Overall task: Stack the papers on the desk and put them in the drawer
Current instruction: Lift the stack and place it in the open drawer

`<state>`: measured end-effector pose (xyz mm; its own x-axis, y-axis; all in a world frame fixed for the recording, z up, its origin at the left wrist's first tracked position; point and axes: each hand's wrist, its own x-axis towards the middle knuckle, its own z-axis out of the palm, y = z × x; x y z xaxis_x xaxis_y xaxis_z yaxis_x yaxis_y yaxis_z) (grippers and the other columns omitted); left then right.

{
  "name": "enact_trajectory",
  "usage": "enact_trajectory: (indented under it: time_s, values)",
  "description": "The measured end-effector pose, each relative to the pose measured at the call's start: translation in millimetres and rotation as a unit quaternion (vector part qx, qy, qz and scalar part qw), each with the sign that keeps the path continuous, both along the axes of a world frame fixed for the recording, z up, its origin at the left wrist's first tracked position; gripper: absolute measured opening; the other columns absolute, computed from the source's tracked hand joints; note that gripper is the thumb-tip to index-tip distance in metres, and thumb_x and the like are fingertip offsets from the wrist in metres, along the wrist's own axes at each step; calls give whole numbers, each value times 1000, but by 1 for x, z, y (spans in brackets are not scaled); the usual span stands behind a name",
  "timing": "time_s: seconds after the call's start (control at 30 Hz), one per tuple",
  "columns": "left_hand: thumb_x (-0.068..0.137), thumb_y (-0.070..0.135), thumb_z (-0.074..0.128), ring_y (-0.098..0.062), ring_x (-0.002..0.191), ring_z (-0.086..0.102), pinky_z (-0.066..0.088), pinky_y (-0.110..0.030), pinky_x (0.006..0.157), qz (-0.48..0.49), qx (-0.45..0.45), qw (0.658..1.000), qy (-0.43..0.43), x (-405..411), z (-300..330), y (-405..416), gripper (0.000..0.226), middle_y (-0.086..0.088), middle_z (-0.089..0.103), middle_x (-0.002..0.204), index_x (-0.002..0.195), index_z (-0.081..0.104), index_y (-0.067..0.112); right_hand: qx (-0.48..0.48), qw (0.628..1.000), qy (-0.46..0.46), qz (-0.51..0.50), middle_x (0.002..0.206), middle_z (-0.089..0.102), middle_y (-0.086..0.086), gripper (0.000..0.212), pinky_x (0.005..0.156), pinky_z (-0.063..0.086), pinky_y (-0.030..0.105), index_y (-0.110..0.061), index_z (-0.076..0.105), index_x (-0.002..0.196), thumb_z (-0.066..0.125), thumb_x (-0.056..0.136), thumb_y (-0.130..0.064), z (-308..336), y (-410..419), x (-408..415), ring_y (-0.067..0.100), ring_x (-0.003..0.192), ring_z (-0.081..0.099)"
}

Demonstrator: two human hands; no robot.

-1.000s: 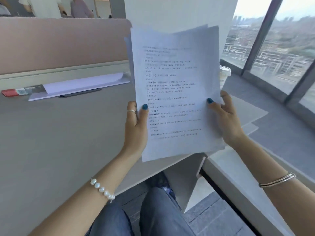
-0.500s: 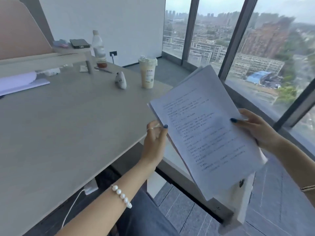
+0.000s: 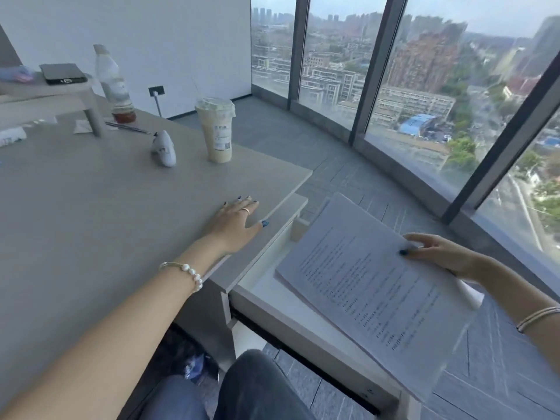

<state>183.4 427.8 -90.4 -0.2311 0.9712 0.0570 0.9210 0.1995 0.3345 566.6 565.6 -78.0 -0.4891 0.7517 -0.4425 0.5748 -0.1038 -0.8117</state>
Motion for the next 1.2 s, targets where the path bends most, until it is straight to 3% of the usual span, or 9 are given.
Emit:
enact_trajectory:
  time_s: [0.33,0.43,0.5,0.67,0.9,1.03,1.2]
  values:
    - [92,50,35,-12,147,9,3,-32,120,-10,4,1000,5,-1,-1,1,63,2,16,159,146,24,20,-33,984,-138,108,114,65,9,33,81,58,46,-30,50,118,59,88,-19,-43,36,-59,27,92,71]
    - [91,53,35,-11,147,9,4,-32,120,-7,7,1000,3,-1,-3,1,64,3,17,159,146,24,22,-33,978,-150,143,110,60,0,28,73,59,30,-35,50,110,57,89,-18,-58,32,-80,19,92,68]
    - [91,54,36,-11,147,9,4,-32,120,-6,8,1000,2,-1,-4,2,65,3,17,159,146,24,22,-11,974,-158,164,121,57,5,32,72,56,23,-31,50,118,57,89,-18,-71,31,-90,17,96,64]
    - [90,55,37,-11,147,11,5,-32,120,-5,15,1000,5,-2,-5,3,66,3,19,158,145,25,22,76,943,-234,223,138,49,5,47,102,41,37,-19,45,132,59,87,-25,-108,29,-101,22,120,50]
    - [89,56,38,-11,146,11,4,-31,120,-2,17,1000,2,-2,-6,3,66,4,19,158,145,26,23,166,931,-264,191,136,54,6,63,101,40,33,-14,48,132,68,78,-41,-129,20,-99,23,124,50]
    - [88,55,40,-11,146,12,5,-32,120,0,20,1000,0,-2,-6,3,66,4,20,158,145,27,23,233,941,-193,153,132,56,6,67,102,39,30,-13,51,129,74,72,-41,-124,11,-98,22,123,52]
    - [89,54,41,-12,146,13,6,-32,120,0,20,1000,5,-1,-6,2,65,2,21,158,144,28,22,227,963,-79,124,112,67,-7,57,97,46,27,-27,60,115,71,66,-52,-95,-21,-99,2,101,62]
